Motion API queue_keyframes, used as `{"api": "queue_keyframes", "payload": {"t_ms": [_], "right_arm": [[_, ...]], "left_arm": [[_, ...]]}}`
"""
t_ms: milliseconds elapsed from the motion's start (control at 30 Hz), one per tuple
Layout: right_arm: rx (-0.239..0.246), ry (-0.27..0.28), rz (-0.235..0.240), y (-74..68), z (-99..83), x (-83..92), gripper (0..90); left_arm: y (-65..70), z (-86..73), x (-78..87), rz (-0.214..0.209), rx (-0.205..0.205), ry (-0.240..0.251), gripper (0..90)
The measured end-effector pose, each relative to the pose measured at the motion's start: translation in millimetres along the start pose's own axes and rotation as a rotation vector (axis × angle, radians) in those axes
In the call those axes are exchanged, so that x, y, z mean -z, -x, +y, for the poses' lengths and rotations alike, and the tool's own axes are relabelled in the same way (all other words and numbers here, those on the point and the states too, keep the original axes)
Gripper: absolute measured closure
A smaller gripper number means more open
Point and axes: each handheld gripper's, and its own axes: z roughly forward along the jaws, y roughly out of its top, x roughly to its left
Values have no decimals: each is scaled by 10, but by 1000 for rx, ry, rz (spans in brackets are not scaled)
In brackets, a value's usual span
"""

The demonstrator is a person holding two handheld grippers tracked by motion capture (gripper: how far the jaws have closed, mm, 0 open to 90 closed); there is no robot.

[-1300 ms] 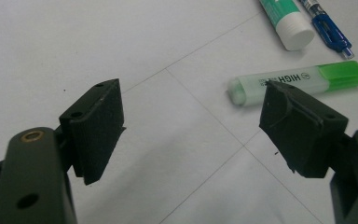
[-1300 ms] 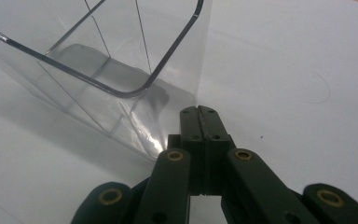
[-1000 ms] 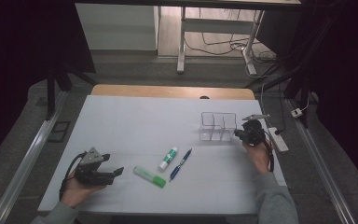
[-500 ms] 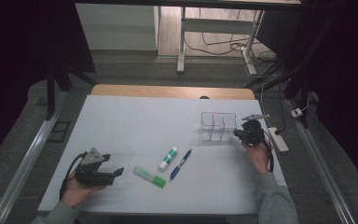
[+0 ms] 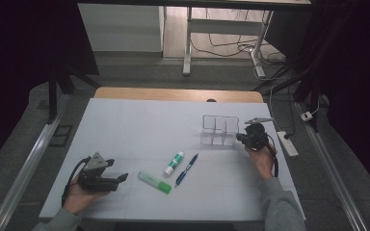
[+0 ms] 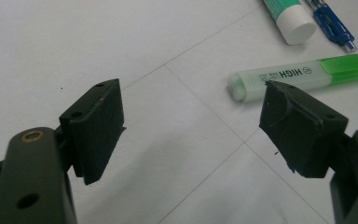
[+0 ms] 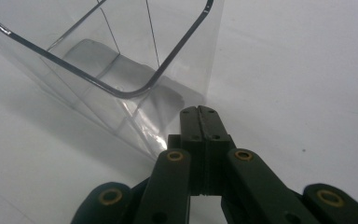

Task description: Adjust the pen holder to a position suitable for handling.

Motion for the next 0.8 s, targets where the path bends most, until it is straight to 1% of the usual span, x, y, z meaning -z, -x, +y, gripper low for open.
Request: {"api": "queue_keyframes", "payload": {"t_ms": [100,433,800], "right_arm": [[13,0,3,-46,24,-18,897],[9,11,21,-144,81,-87,897],[29,11,39,-286,151,-171,897]], "left_arm": [[1,1,-4,0,-1,-1,213],[8,3,-20,0,-7,-10,213],[6,0,-22,0,-8,-12,213]]}}
